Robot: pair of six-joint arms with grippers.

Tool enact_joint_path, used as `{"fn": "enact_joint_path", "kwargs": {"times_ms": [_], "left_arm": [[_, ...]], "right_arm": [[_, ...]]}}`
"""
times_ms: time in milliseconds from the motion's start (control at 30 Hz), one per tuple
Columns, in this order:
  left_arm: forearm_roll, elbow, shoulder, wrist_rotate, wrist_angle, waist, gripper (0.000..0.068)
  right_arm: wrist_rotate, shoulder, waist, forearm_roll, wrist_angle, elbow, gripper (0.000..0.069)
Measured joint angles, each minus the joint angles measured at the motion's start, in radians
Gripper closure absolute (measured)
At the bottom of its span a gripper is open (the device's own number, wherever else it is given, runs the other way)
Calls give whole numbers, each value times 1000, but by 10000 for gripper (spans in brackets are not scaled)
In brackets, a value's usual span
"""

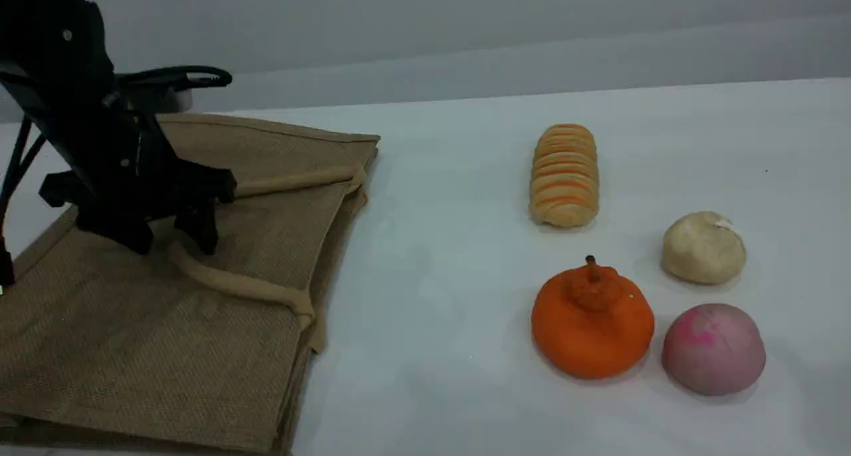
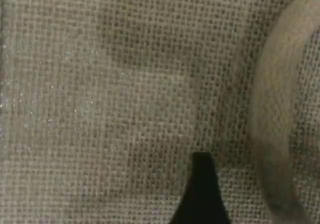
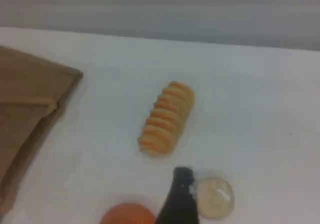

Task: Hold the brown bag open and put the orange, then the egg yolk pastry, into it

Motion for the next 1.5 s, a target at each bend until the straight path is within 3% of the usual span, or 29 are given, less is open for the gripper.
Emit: {"fn": "enact_joint_path", "kwargs": {"times_ms": [100, 233, 567, 733, 1233, 1500], "left_arm": [[-1, 0, 3, 0, -2, 0, 188], [-2, 0, 3, -24, -6, 0, 265], [-5, 0, 3, -53, -15, 0, 580], [-2, 0, -23, -25, -17, 1, 583], [-11, -168, -203, 369, 297, 2, 583], [-174, -260, -268, 548, 428, 2, 583]], "right_arm": [[0, 0, 0, 0, 0, 0, 103], [0, 0, 0, 0, 1, 0, 103], [1, 0, 0, 0, 1, 0, 103], [0, 0, 0, 0, 1, 0, 103], [1, 50, 0, 1, 19, 0, 103], [-8, 176, 0, 2, 44, 0, 103]]}}
